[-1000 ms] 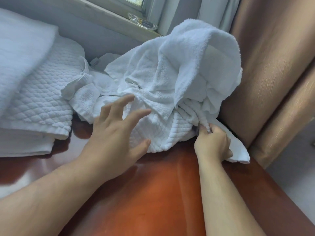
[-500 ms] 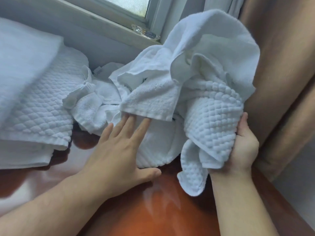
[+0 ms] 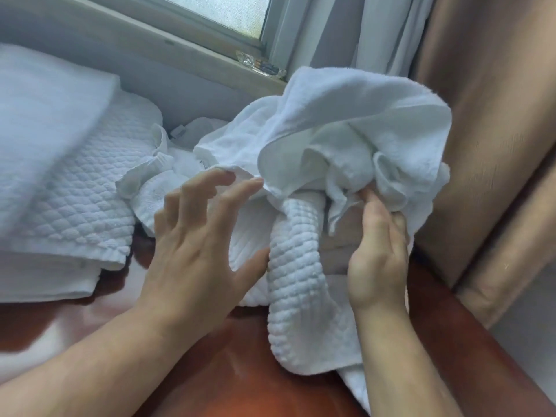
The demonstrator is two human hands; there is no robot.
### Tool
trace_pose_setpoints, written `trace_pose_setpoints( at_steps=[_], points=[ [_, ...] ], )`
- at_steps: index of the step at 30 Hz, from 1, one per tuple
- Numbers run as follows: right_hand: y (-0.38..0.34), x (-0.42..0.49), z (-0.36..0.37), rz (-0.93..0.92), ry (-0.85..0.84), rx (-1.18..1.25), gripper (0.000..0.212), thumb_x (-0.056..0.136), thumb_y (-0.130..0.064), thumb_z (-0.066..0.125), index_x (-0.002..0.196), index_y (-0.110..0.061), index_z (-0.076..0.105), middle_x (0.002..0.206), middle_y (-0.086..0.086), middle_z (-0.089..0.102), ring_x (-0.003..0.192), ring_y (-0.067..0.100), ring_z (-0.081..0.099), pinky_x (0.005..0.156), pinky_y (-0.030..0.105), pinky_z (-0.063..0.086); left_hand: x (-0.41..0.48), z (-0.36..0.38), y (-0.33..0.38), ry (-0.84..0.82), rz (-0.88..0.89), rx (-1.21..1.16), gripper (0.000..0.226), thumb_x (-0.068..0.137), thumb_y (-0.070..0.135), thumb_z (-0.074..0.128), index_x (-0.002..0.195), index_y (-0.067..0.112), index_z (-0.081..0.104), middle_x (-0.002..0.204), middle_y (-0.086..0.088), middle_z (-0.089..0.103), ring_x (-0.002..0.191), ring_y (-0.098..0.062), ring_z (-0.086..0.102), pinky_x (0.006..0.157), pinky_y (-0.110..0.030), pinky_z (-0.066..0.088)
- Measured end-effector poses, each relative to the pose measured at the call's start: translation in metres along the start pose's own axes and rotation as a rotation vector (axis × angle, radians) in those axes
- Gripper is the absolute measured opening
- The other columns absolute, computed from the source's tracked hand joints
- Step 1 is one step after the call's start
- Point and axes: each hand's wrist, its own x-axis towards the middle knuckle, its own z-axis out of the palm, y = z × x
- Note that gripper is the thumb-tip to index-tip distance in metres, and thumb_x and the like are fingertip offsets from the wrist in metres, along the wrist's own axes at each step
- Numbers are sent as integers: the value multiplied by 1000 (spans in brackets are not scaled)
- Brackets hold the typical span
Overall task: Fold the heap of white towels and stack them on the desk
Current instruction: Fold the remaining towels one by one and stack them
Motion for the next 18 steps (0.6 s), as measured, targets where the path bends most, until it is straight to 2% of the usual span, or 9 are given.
trace_pose_setpoints(
  at_steps=[3,6,7,8,9,11,12,15,18],
  points=[
    [10,4,-4,71,-73,282,61,102,-51,21,146,-22,52,145,-14,54,137,-4,42,120,27,31,-1,-1,2,-156,66,-45,68,85,34,73,146,40,43,130,11,47,113,-5,46,91,-25,40],
    [8,3,-3,54,-53,349,56,106,-46,21,145,-20,52,147,-10,53,136,-2,44,118,28,32,-2,-2,11,-350,-47,-229,57,94,35,54,144,58,36,117,26,55,98,2,55,82,-16,45],
    [6,2,-3,31,76,293,52,104,-46,25,133,-25,62,135,-11,59,126,-1,52,109,23,38,0,-3,18,-347,-189,-392,48,95,41,50,138,60,40,113,28,58,98,2,59,83,-16,46],
    [2,2,-5,9,237,252,45,100,-48,29,109,-31,69,110,-12,64,104,0,59,93,19,43,5,-4,24,-320,-370,-575,40,91,51,50,130,58,45,111,26,61,98,0,62,86,-20,48],
    [-3,1,-9,-15,336,254,42,96,-50,30,82,-33,66,84,-10,61,80,5,57,76,18,44,12,-3,30,-308,-554,-719,45,81,66,52,124,50,47,109,23,62,97,-1,65,86,-25,51],
    [-11,1,-11,10,215,343,57,93,-58,28,54,-26,55,55,0,52,55,16,49,58,21,41,27,3,41,-377,-768,-749,72,63,78,60,119,38,42,106,20,60,92,1,65,78,-27,54],
    [-14,1,-10,62,66,375,68,94,-63,26,50,-22,58,53,4,57,55,20,54,60,24,44,33,6,46,-421,-802,-709,74,62,69,69,120,34,40,105,17,61,90,-2,66,73,-29,55],
    [-13,7,-4,174,-223,319,77,94,-64,18,67,-19,75,83,6,77,89,20,72,86,30,53,47,6,55,-437,-823,-656,60,71,22,70,124,29,45,101,-4,68,88,-21,68,78,-42,60],
    [-10,23,1,139,-412,380,69,102,-57,19,109,-17,75,110,-9,76,115,4,65,90,13,49,54,-13,54,-443,-669,-610,62,79,2,55,129,40,56,105,3,68,72,-10,65,61,-30,53]
  ],
)
